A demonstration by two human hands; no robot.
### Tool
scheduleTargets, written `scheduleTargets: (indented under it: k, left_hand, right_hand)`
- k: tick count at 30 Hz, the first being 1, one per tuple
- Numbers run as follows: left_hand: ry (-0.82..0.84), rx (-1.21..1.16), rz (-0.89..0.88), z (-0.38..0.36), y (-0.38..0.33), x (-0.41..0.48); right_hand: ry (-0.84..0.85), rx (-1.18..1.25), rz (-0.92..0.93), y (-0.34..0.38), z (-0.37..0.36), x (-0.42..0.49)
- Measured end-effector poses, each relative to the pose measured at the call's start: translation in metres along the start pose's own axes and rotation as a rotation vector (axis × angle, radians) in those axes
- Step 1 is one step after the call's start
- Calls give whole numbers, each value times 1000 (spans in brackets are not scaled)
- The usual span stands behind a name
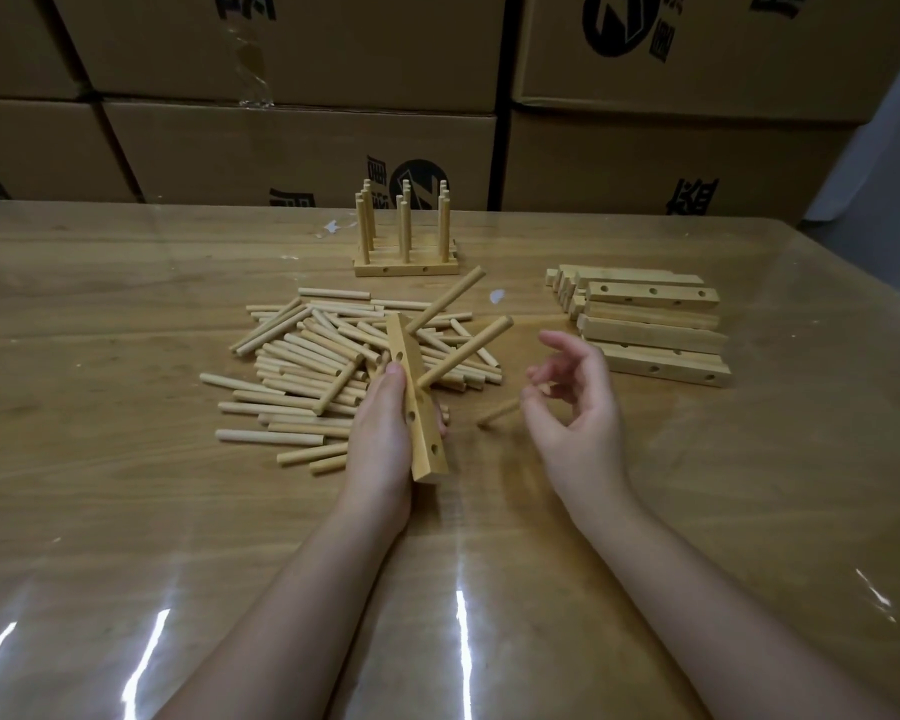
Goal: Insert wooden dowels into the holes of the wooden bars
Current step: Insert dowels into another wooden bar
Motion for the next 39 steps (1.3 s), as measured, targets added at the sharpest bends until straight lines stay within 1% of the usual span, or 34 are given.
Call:
scheduleTargets:
  k: [2, 6, 8, 10, 11, 12, 16, 18, 20, 22, 24, 27, 29, 31, 33, 36, 39]
  left_hand:
    - [-1, 24, -12, 0, 0, 0]
    - [11, 24, -16, 0, 0, 0]
    - [14, 26, -16, 0, 0, 0]
    - [14, 28, -23, 0, 0, 0]
    - [13, 31, -28, 0, 0, 0]
    - [12, 33, -34, 0, 0, 0]
    - [2, 52, -48, 1, 1, 0]
    - [-13, 87, -57, 2, 1, 1]
    - [-24, 102, -58, 3, 1, 2]
    - [-14, 71, -38, 3, 2, 2]
    - [-8, 51, -21, 2, 2, 2]
    - [-11, 28, -12, 2, 2, 2]
    - [-9, 1, -10, 2, 1, 2]
    - [-4, -4, -15, 1, 1, 2]
    - [-1, 10, -15, 1, 1, 1]
    - [-11, -30, -3, 1, 0, 0]
    - [-23, -93, 12, 1, -3, -2]
  right_hand:
    - [39, -22, 0, -1, -3, 0]
    - [261, -207, -94, -8, -21, -3]
    - [320, -394, -94, -12, -23, -5]
    - [413, -686, -43, -13, -25, -6]
    - [471, -786, -19, -13, -27, -6]
    - [523, -823, -8, -13, -29, -6]
    - [623, -689, 68, -3, -37, -13]
    - [680, -606, 68, 2, -41, -19]
    - [753, -669, 121, 2, -46, -25]
    - [755, -675, 148, 1, -48, -26]
    - [720, -602, 103, 0, -46, -23]
    - [707, -599, 74, -2, -44, -21]
    - [712, -676, 150, 1, -43, -21]
    - [702, -758, 281, 5, -44, -21]
    - [681, -795, 313, 7, -42, -20]
    - [611, -805, 296, 7, -37, -15]
    - [458, -740, 239, 9, -26, -8]
Point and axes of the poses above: each hand's wrist, its own x-axis towards the middle knuckle, its own z-axis out of the back of the hand, y = z × x, the point moved 5 cm from there along x, towards the middle knuckle
